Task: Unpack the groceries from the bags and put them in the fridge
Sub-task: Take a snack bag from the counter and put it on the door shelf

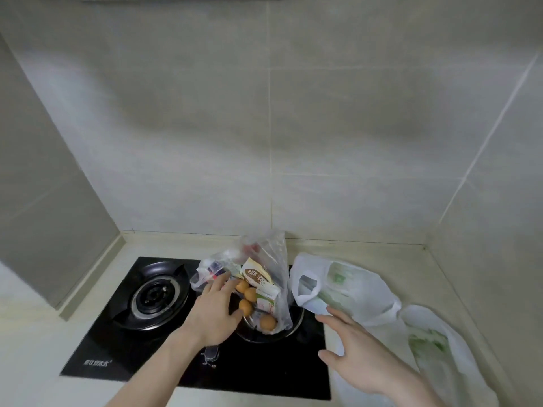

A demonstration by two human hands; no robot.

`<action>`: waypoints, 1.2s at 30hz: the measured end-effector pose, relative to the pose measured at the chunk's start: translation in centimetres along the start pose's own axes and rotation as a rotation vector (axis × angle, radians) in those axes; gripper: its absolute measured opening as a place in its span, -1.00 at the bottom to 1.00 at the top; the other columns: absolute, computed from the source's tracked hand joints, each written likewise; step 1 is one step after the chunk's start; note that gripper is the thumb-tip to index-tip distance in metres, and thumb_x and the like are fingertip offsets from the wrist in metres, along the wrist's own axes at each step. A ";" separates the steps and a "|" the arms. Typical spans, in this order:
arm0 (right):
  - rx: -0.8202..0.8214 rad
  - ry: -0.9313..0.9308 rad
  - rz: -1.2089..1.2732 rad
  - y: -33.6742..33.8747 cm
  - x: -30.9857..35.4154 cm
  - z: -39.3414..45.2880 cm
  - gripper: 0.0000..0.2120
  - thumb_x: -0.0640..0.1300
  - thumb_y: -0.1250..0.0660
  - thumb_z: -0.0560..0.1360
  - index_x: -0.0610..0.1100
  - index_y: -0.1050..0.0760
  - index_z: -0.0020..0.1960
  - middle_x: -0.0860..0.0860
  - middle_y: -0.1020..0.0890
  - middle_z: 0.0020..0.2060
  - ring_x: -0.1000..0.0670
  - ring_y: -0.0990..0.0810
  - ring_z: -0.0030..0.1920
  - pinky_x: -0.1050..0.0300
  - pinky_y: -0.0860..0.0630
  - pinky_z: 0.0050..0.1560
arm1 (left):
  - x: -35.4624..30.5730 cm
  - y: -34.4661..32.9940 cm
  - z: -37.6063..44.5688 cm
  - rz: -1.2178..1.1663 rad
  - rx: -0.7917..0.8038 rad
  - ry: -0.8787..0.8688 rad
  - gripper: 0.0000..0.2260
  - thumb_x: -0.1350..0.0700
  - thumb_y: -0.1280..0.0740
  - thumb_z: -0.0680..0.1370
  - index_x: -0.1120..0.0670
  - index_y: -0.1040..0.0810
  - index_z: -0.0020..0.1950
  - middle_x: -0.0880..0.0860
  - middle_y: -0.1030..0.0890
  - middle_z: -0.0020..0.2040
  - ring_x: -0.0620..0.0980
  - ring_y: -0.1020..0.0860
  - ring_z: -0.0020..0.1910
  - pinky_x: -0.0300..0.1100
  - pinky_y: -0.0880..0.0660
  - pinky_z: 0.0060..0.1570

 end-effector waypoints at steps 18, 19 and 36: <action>-0.048 -0.082 0.013 -1.5 0.7 0.8 -0.39 0.11 -0.30 0.62 0.15 -0.18 0.61 0.22 -0.07 0.62 0.19 -0.15 0.59 0.30 -0.13 0.49 | -0.1 -1.3 13.4 0.039 -0.039 -0.093 -0.69 0.15 -0.28 0.56 -0.15 -0.57 0.24 -0.09 -0.51 0.37 0.06 -0.59 0.21 -0.07 -0.55 0.13; -0.052 -0.085 0.013 -1.6 0.5 0.8 -0.39 0.11 -0.31 0.62 0.16 -0.19 0.61 0.23 -0.09 0.61 0.20 -0.17 0.58 0.32 -0.14 0.48 | 0.0 -1.2 13.6 0.036 -0.054 -0.096 -0.72 0.15 -0.27 0.58 -0.15 -0.61 0.19 -0.10 -0.53 0.34 0.05 -0.58 0.22 -0.11 -0.52 0.12; -0.113 -0.027 0.063 -4.1 1.0 10.0 -0.56 0.03 -0.36 0.57 0.11 -0.43 0.43 0.22 -0.41 0.35 0.14 -0.48 0.28 0.22 -0.42 0.33 | 4.5 5.8 7.6 -0.276 -0.566 -0.033 -0.90 0.10 -0.39 0.60 -0.07 -0.60 -0.10 -0.12 -0.64 -0.06 -0.09 -0.61 -0.26 -0.07 -0.58 -0.26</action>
Point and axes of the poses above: each hand's wrist, its own z-axis towards the middle knuckle, its own y-axis out of the back of the hand, x = y × z, the point moved 2 cm from there along z, towards the middle knuckle
